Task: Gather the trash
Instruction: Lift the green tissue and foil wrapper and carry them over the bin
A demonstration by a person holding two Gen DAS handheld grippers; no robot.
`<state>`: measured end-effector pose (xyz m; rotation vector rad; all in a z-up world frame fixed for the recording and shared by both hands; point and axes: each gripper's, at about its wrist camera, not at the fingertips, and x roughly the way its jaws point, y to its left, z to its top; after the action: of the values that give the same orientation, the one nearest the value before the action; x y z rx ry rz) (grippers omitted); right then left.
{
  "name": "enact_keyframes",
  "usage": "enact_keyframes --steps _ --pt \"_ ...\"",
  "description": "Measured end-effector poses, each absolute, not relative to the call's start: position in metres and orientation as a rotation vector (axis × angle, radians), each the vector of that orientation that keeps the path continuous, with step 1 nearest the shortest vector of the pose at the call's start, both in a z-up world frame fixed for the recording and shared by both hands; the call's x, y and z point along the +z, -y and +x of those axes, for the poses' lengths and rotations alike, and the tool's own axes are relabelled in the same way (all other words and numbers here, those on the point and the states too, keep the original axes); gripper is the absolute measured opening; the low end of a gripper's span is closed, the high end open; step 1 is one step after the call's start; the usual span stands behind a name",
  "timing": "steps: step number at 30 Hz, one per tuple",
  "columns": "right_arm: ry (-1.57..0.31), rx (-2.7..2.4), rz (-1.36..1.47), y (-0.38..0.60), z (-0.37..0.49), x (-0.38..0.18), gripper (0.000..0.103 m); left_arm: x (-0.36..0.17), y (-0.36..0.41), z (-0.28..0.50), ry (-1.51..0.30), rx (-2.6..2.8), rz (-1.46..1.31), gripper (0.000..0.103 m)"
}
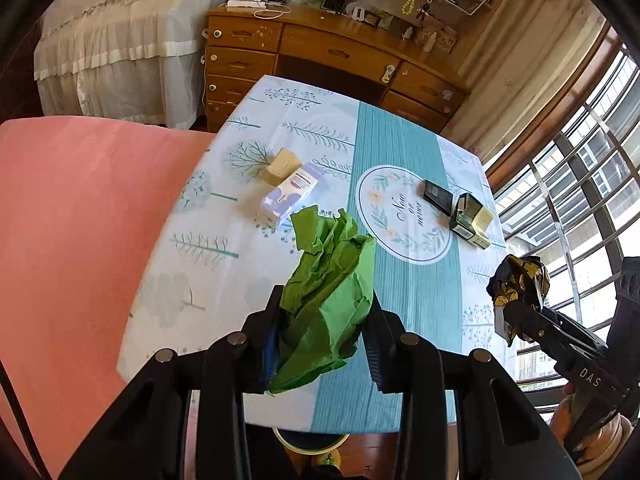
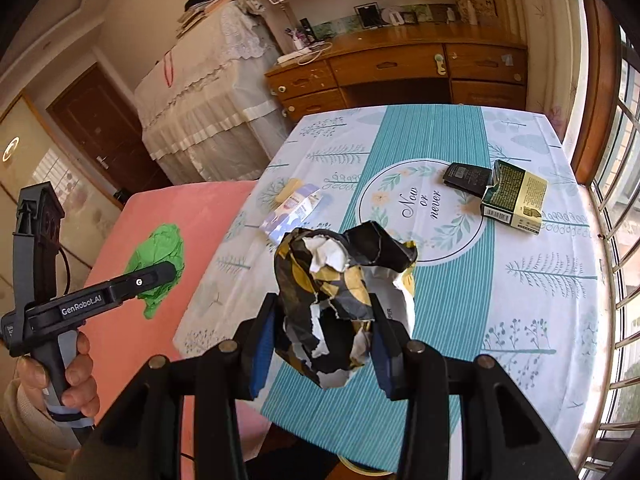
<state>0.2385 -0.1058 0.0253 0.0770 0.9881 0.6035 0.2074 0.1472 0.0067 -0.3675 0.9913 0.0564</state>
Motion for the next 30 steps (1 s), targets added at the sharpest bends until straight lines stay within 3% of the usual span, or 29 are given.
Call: enact_keyframes --steps 6,19,25,30 --pt "-0.968 0.717 -0.024 0.128 0.179 0.031 0.042 0.010 -0.092 0.134 -0.965 0.103 -0.358 0.034" --pt "-1.148 0.712 -0.003 0.155 0.104 -0.017 0.042 -0.030 -0.034 0.045 -1.079 0.105 -0.241 0.034" --pt "-1.216 0.645 -0.081 0.141 0.072 -0.054 0.042 -0.079 -0.038 0.035 -1.135 0.041 -0.255 0.034" --pt "-1.301 0.539 -0.136 0.129 0.049 -0.124 0.042 -0.152 -0.044 0.028 -1.216 0.020 -0.301 0.034"
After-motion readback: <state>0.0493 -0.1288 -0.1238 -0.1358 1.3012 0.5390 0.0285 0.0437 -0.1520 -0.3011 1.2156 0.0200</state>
